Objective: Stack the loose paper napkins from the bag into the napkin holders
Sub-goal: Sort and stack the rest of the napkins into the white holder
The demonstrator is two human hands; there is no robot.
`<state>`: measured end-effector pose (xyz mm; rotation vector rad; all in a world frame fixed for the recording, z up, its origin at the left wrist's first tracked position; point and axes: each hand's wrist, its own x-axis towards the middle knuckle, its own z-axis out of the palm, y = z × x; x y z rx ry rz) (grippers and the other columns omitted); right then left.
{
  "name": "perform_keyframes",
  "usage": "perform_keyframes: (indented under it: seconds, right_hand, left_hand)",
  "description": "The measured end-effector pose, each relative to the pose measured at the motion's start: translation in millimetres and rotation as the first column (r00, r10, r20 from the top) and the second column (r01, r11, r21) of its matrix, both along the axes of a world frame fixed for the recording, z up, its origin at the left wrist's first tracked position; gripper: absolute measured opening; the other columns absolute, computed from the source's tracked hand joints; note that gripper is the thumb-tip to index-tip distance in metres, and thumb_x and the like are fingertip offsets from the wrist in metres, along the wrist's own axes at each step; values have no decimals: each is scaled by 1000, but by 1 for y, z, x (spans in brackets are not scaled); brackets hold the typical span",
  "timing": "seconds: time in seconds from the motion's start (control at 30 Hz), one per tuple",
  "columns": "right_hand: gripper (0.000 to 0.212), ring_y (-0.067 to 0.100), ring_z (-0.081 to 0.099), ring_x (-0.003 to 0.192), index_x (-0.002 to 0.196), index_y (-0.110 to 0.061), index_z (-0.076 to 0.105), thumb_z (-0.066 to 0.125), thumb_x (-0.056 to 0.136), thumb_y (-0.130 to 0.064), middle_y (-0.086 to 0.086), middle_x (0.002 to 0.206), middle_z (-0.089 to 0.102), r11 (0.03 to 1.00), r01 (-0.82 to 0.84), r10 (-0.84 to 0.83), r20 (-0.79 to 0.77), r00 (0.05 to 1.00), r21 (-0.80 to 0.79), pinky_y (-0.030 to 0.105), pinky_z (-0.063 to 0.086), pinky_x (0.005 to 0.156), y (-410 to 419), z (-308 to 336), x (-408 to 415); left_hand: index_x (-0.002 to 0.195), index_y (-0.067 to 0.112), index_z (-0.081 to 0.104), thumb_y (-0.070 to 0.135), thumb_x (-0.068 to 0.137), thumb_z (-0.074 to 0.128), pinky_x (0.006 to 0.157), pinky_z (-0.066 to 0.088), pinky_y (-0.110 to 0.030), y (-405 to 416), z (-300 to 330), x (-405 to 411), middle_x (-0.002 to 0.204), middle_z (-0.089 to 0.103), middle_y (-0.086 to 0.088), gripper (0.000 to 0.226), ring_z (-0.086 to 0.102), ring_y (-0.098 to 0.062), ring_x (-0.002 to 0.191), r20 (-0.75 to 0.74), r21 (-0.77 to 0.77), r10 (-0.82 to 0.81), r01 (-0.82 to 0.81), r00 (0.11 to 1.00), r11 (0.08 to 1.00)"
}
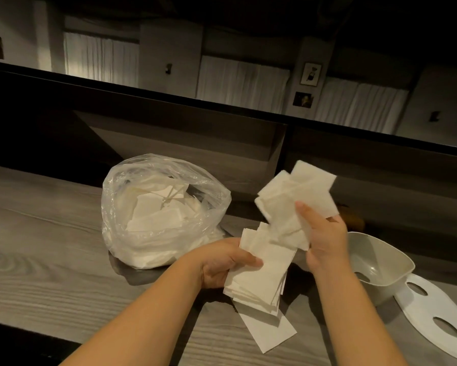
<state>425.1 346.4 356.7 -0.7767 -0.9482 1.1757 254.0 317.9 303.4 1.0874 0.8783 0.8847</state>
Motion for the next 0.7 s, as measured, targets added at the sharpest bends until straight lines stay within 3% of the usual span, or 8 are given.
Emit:
perform_keyframes:
  seconds: [0.13,0.2,0.27,0.37,0.47,0.57,0.7]
  right_hand:
    - [37,18,71,93,107,-30,63,74,73,-19,-4,102,73,992,-122,126,-139,982,34,43,61,74,-6,7,9]
    - [40,19,74,87,108,-26,65,71,69,-18,-2,99,76,969,-245,246,-107,963,26,41,62,69,-10,9,11]
    - [35,20,74,84,107,-22,65,71,74,-14,1,96,76,954,-300,300,25,954,-31,41,62,66,-13,6,10]
    - [35,25,69,95,110,-24,62,74,80,-12,2,105,71,969,-225,244,268,932,-101,47,59,77,-13,-6,-2]
    - [41,21,63,97,116,-26,57,76,82,-14,-4,108,64,989,-117,145,412,900,-93,47,56,83,-6,-14,-13]
    - [42,16,58,91,119,-26,53,75,84,-18,-5,110,60,995,-16,54,411,910,-95,42,52,80,1,-18,-16]
    - [42,14,59,90,117,-28,51,75,84,-20,-8,104,61,996,1,24,286,958,-88,33,51,72,4,-22,-18]
  left_hand:
    - [115,15,59,-3,94,54,90,56,-44,4,1,-1,108,73,-11,28,70,-29,102,47,-56,119,-116,992,992]
    - [114,15,58,-4,94,52,88,56,-45,5,1,-1,111,71,-15,28,69,-33,104,125,-102,205,-193,971,976]
    - [117,13,57,-5,94,49,86,56,-48,7,-1,-1,110,71,-17,30,69,-35,103,232,-140,263,-236,936,962]
    - [125,11,57,-5,95,49,93,53,-56,11,-2,1,113,71,-20,36,68,-39,106,392,-161,320,-278,863,947]
    - [117,12,62,-3,96,49,97,49,-60,9,0,6,110,72,-21,29,67,-41,106,470,-152,310,-270,827,951]
    - [123,9,59,0,98,45,102,43,-64,8,0,8,118,68,-24,30,63,-45,111,562,-171,306,-254,768,952]
    - [125,11,56,15,101,47,104,41,-65,14,-2,10,120,66,-25,26,62,-46,113,598,-252,390,-297,700,921]
